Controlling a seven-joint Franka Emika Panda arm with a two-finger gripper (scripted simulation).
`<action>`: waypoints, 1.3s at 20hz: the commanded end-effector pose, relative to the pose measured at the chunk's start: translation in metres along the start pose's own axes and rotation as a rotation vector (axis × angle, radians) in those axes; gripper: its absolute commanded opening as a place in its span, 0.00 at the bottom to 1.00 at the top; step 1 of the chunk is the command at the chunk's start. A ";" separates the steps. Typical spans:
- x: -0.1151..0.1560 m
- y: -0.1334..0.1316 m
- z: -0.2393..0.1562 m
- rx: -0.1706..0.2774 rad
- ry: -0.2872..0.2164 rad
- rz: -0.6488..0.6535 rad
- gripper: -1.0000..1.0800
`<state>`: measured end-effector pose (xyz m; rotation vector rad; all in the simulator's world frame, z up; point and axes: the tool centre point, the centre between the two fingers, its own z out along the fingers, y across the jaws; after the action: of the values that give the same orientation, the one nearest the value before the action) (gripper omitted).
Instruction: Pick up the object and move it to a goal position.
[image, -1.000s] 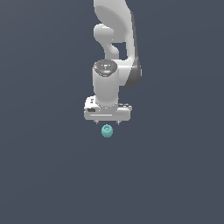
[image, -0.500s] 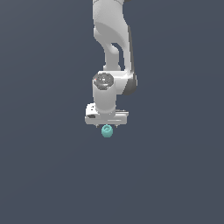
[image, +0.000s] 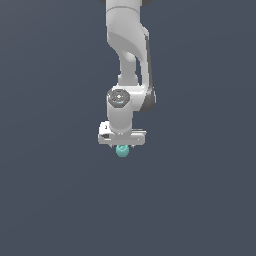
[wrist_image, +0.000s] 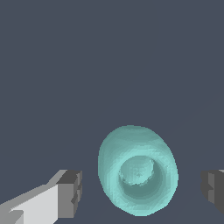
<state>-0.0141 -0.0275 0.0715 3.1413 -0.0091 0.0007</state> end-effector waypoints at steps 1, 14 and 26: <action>-0.001 0.000 0.013 0.000 -0.001 0.000 0.96; 0.000 0.000 0.032 0.000 -0.001 0.000 0.00; 0.002 0.001 0.019 0.000 0.001 -0.001 0.00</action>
<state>-0.0133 -0.0282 0.0473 3.1416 -0.0078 -0.0006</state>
